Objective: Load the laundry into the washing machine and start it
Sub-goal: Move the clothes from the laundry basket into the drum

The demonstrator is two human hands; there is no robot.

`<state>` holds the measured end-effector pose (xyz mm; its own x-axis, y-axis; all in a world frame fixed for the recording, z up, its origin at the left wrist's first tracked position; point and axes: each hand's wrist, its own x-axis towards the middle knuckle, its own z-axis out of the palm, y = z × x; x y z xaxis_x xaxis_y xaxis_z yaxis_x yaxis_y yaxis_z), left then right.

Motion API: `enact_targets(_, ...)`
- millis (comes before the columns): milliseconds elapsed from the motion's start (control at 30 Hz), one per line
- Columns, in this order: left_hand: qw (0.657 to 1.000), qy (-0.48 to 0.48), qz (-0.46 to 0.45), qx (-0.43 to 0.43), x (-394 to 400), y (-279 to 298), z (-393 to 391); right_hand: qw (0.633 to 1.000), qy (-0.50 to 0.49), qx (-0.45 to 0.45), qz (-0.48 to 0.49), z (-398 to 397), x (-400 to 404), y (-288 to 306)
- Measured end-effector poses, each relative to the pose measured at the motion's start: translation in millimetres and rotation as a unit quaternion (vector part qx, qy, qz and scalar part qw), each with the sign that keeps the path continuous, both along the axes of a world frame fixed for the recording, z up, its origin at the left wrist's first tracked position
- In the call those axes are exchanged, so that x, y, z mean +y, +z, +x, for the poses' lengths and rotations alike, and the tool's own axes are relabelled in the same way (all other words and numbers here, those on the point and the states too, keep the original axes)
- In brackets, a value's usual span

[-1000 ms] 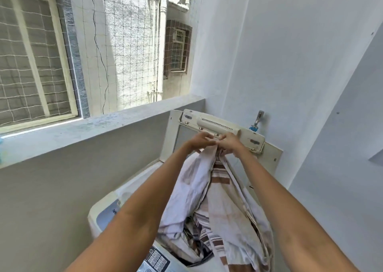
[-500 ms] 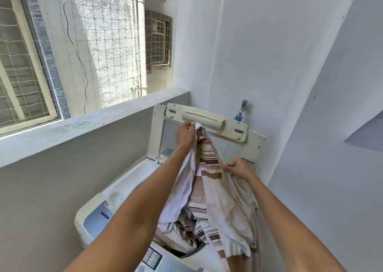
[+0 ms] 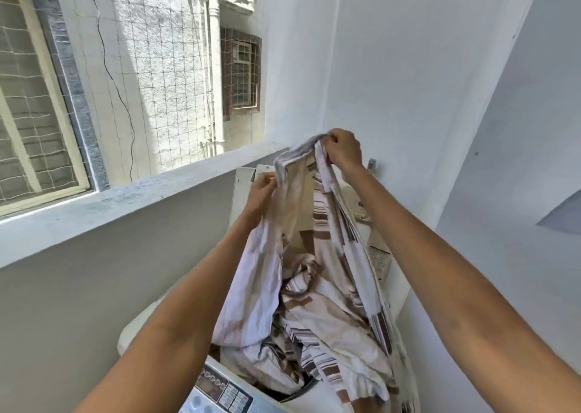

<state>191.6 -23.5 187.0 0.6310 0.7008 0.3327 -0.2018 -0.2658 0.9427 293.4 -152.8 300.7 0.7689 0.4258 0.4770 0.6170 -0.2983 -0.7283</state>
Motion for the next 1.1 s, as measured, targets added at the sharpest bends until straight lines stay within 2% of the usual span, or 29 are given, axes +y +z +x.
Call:
enact_targets(67, 0.993, -0.102, 0.025, 0.049, -2, 6, -2, 0.998, 0.056, 0.024, -0.016, -3, 16, -5)
enact_targets(133, 0.986, -0.139, 0.031, 0.084, -11, 9, -2, 0.99, 0.118, 0.061, -0.037, -5, 28, -21)
enact_targets(200, 0.992, -0.111, 0.007, 0.052, -23, 7, 2, 0.98, 0.177, 0.08, -0.042, -13, 27, -37)
enact_targets(267, 0.999, -0.025, -0.012, 0.03, -30, 2, 8, 0.976, 0.2, 0.085, -0.031, -14, 15, -57)
enact_targets(300, 0.999, 0.011, -0.028, 0.022, -30, -2, 11, 0.976, 0.198, 0.077, -0.038, -11, 5, -69)
enact_targets(367, 0.996, 0.057, -0.067, 0.008, -28, -8, 16, 0.973, 0.18, 0.05, -0.133, 5, -16, -104)
enact_targets(467, 0.991, 0.091, -0.103, -0.003, -28, -5, 18, 0.916, 0.156, 0.053, -0.365, 26, -45, -164)
enact_targets(500, 0.988, 0.102, -0.111, -0.008, -28, -3, 19, 0.9, 0.141, 0.069, -0.406, 29, -54, -181)
enact_targets(600, 0.98, 0.139, -0.139, -0.011, -23, 1, 17, 0.891, 0.082, 0.094, -0.436, 36, -80, -209)
enact_targets(667, 0.974, 0.162, -0.161, -0.011, -17, -1, 13, 0.888, 0.026, 0.067, -0.454, 38, -85, -202)
enact_targets(733, 0.966, 0.196, -0.167, -0.012, -10, 1, 5, 0.903, -0.034, 0.019, -0.429, 36, -81, -170)
enact_targets(833, 0.964, 0.229, -0.132, 0.026, 9, 4, -10, 0.953, -0.069, 0.002, -0.294, 24, -62, -86)
enact_targets(967, 0.973, 0.174, -0.088, 0.12, 26, -5, -12, 0.988, -0.063, -0.023, -0.138, 0, -18, 9)
enact_targets(1100, 0.976, 0.121, -0.062, 0.169, 14, -1, -11, 0.999, -0.001, 0.035, 0.041, -16, 24, 39)
